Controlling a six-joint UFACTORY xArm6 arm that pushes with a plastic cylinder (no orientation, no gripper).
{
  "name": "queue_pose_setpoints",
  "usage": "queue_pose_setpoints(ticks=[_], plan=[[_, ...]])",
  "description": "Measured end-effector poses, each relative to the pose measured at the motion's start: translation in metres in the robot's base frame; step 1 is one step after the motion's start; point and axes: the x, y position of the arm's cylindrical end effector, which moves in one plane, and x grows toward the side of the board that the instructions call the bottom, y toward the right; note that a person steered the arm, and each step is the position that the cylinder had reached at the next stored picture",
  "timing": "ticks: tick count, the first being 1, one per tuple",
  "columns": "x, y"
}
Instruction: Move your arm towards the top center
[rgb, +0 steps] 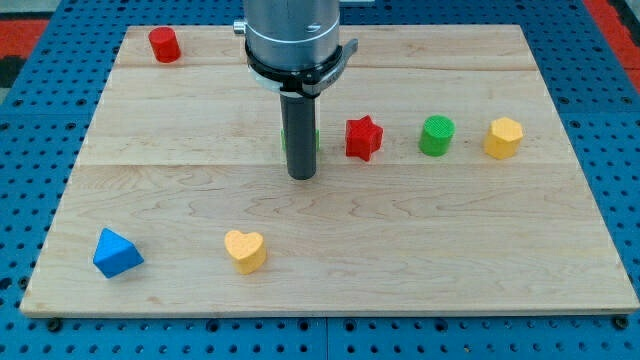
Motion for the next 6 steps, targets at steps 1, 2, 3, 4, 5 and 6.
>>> queue_pose_setpoints(ticks=[1, 2, 3, 4, 5, 6], plan=[[-0.005, -0.031], [-0.005, -0.033], [-0.044, -0.097], [-0.116, -0.068], [-0.175, 0.034], [-0.231, 0.056]])
